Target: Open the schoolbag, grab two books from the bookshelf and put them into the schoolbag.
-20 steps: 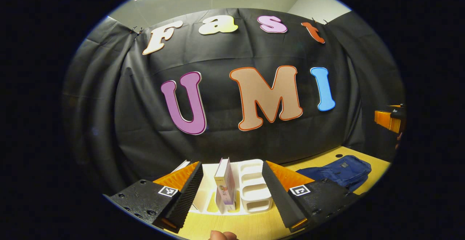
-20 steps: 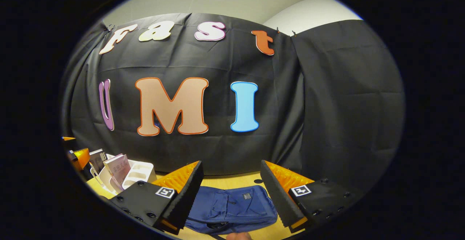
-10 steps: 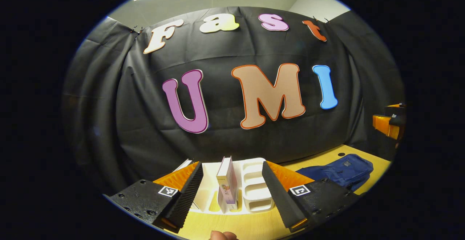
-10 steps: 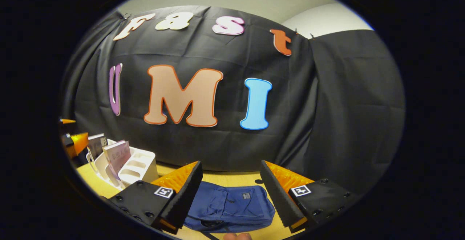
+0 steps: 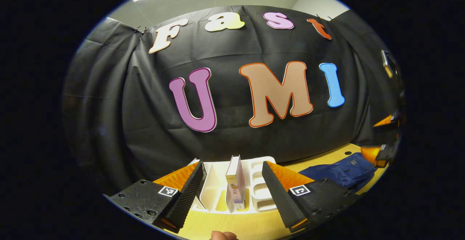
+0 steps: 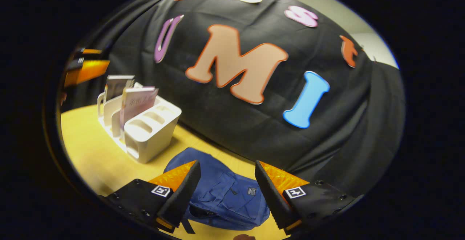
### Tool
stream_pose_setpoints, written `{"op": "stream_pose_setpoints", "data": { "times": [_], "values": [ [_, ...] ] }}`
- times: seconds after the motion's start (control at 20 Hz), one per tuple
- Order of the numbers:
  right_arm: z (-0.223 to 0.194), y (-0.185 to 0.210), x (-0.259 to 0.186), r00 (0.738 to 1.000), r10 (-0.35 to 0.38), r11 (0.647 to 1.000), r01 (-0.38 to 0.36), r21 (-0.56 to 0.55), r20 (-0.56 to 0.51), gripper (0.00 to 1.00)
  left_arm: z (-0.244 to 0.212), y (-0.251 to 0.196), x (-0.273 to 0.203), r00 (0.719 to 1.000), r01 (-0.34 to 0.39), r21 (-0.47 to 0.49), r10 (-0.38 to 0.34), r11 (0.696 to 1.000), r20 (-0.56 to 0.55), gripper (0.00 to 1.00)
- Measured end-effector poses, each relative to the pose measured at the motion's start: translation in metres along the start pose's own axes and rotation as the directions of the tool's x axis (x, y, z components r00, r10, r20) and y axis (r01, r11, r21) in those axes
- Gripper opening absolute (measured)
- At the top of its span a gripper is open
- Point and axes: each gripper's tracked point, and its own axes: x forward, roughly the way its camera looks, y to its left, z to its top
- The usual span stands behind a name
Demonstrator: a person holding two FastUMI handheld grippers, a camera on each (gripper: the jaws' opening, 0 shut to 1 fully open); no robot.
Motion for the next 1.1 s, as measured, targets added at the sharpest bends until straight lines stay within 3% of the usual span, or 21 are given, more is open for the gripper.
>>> {"op": "stream_pose_setpoints", "data": {
  "times": [0.05,0.35,0.6,0.65,0.7,0.8,1.05,1.1],
  "values": [
    [-0.007,0.010,0.006,0.999,0.031,0.999,-0.031,-0.036,-0.019,0.89,-0.001,0.002,-0.001,1.000,-0.005,0.000,0.005,1.000,-0.004,0.95],
    [-0.051,0.068,0.037,0.978,0.154,0.968,-0.178,-0.177,-0.140,0.89,-0.009,0.022,-0.007,0.998,-0.056,-0.004,0.056,0.998,-0.026,0.95],
    [-0.111,0.103,0.056,0.933,0.214,0.899,-0.304,-0.316,-0.289,0.89,-0.015,0.037,-0.012,0.995,-0.094,-0.009,0.093,0.996,-0.043,0.95],
    [-0.125,0.110,0.057,0.916,0.223,0.885,-0.334,-0.325,-0.334,0.99,-0.017,0.040,-0.014,0.994,-0.101,-0.011,0.100,0.995,-0.047,0.95],
    [-0.134,0.115,0.057,0.903,0.232,0.876,-0.356,-0.327,-0.362,0.99,-0.019,0.042,-0.013,0.993,-0.105,-0.012,0.105,0.994,-0.056,0.95],
    [-0.145,0.122,0.058,0.896,0.221,0.858,-0.367,-0.360,-0.385,0.89,-0.026,0.044,-0.015,0.991,-0.115,-0.016,0.114,0.993,-0.069,0.95],
    [-0.153,0.134,0.081,0.907,0.179,0.801,-0.359,-0.480,-0.380,0.90,-0.033,0.049,-0.018,0.988,-0.128,-0.025,0.125,0.992,-0.094,0.95],
    [-0.150,0.135,0.086,0.913,0.167,0.792,-0.349,-0.502,-0.371,0.95,-0.032,0.049,-0.018,0.987,-0.129,-0.024,0.126,0.991,-0.096,0.97]
  ]
}}
